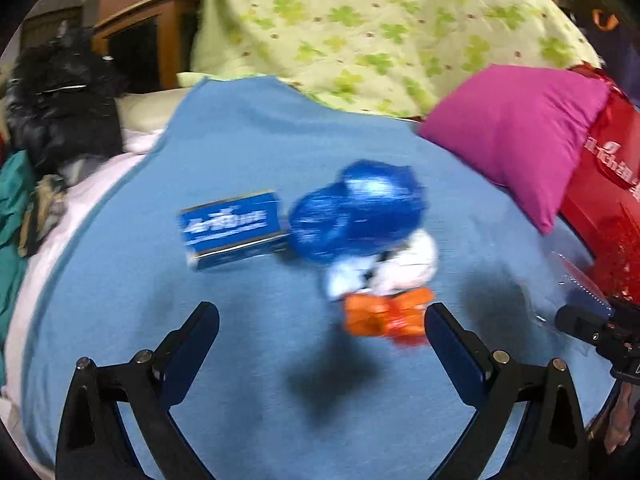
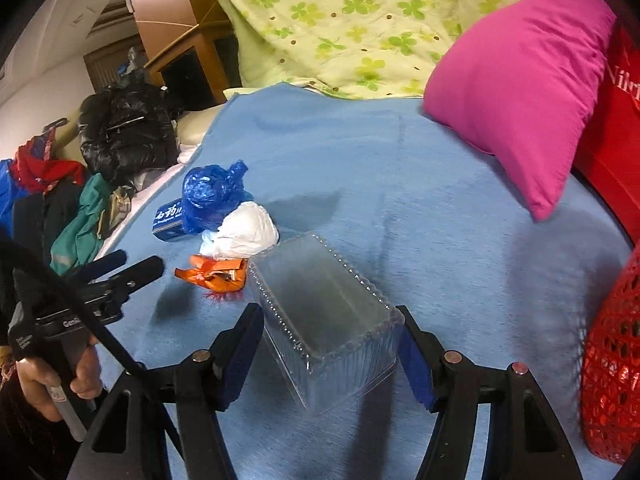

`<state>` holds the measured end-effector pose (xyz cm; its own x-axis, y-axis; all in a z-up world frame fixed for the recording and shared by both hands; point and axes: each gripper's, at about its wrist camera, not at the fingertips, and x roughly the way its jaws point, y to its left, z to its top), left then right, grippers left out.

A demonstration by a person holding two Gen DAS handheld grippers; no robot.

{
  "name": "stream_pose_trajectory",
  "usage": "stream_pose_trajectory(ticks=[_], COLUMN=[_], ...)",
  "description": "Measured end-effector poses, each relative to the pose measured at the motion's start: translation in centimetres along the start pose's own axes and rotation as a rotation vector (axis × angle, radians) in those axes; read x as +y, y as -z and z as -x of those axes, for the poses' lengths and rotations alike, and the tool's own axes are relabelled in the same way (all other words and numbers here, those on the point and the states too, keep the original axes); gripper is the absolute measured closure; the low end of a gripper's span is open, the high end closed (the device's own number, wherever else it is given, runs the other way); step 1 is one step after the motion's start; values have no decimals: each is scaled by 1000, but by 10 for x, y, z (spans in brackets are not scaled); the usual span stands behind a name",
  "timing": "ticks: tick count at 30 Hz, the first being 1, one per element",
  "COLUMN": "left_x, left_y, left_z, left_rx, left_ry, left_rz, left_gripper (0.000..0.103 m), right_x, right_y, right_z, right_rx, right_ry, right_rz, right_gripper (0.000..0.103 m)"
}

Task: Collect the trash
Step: 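Grasp the orange bag with the left tool, then lift the clear container toward the red basket with the right tool while the left tool holds the orange bag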

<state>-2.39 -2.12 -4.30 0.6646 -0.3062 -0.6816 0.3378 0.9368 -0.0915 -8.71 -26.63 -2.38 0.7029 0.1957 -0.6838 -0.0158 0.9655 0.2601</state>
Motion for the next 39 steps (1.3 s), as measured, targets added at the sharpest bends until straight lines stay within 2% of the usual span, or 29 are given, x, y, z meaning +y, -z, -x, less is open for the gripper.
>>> stream_pose_trajectory(ticks=[5, 9, 12, 16, 18, 21, 22, 30, 34, 39], left_x=[-5, -6, -12, -15, -15, -18, -19, -29, -36, -39], left_y=[-5, -6, -5, -5, -3, 0, 1, 9, 17, 21], left_z=[-33, -49, -52, -52, -50, -49, -48, -40, -16, 16], left_rx=[102, 164, 179, 176, 175, 174, 171, 145, 104, 26], left_ry=[66, 129, 143, 146, 151, 143, 140, 132, 121, 57], left_rz=[14, 51, 45, 32, 35, 14, 6, -14, -24, -50], left_gripper=[23, 23, 23, 23, 27, 41, 42, 46, 46, 46], right_x=[-10, -8, -6, -3, -2, 0, 0, 3, 4, 6], right_y=[3, 2, 2, 2, 2, 2, 2, 0, -2, -3], right_z=[1, -2, -5, -5, -5, -3, -2, 10, 17, 26], right_rx=[10, 9, 11, 11, 9, 5, 3, -33, -56, -90], right_ry=[0, 7, 12, 12, 16, 20, 20, 24, 24, 17], right_rz=[-41, -46, -50, -48, -42, -38, -38, -32, -31, -25], right_gripper=[35, 35, 35, 35, 35, 35, 35, 35, 35, 35])
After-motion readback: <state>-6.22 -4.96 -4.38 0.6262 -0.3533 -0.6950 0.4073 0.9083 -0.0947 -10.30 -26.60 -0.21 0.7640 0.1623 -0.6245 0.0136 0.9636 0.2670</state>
